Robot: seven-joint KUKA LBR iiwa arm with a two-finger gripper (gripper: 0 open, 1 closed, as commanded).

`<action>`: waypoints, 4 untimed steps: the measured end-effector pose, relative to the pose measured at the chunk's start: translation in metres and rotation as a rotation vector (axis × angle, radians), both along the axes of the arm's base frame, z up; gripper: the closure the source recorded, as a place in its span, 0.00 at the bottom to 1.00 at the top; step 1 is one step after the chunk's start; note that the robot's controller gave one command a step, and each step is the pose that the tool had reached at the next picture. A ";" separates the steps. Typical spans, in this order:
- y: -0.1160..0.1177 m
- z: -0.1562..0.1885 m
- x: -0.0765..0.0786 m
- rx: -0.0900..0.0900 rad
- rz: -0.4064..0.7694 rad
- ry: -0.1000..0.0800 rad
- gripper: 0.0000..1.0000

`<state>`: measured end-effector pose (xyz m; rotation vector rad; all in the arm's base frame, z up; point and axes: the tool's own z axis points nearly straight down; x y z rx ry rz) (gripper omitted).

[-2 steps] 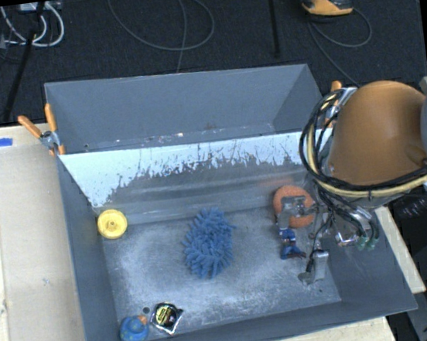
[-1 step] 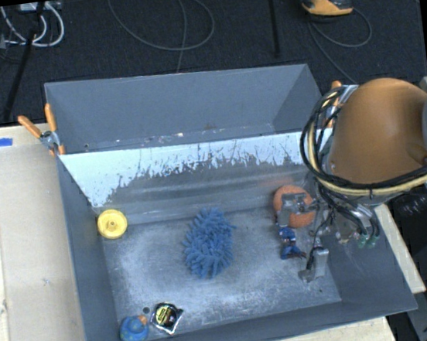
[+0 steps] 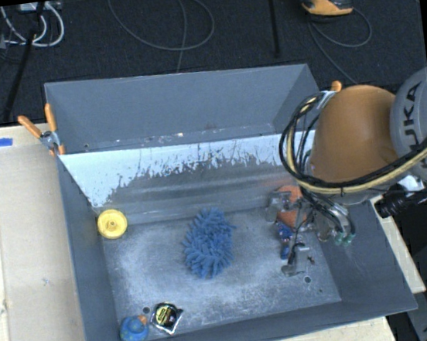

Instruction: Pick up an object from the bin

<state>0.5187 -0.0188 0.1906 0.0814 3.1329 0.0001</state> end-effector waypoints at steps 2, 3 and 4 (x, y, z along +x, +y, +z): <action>0.020 -0.086 0.031 0.002 -0.139 0.006 0.00; 0.048 -0.097 0.065 0.000 -0.135 0.009 0.00; 0.056 -0.098 0.074 0.000 -0.083 0.006 0.00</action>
Offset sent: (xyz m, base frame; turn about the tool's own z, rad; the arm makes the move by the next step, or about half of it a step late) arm 0.0487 0.0253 -0.1046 0.1866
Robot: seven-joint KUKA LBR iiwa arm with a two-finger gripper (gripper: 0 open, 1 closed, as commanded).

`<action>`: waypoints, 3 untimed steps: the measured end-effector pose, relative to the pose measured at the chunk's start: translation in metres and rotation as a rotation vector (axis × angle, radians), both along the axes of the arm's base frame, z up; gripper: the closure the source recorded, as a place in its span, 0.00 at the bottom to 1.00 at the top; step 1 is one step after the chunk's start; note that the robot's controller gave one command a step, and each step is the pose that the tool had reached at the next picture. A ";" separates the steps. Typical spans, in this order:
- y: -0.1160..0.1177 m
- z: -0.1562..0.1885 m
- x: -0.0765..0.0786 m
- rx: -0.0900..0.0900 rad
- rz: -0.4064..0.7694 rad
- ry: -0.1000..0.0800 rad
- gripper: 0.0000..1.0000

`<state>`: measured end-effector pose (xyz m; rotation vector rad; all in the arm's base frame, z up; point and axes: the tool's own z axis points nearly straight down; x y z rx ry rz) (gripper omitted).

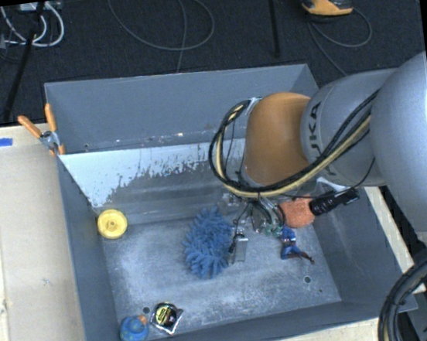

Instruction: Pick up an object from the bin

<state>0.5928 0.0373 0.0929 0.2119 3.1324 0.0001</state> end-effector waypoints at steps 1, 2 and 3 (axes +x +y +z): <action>0.016 -0.009 0.002 0.000 0.028 0.000 0.00; 0.048 -0.023 0.003 0.000 0.064 0.001 1.00; 0.048 -0.023 0.003 0.000 0.064 0.001 1.00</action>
Offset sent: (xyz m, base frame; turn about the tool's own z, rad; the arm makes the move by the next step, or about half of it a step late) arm 0.0022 0.0469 -0.0229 -0.0609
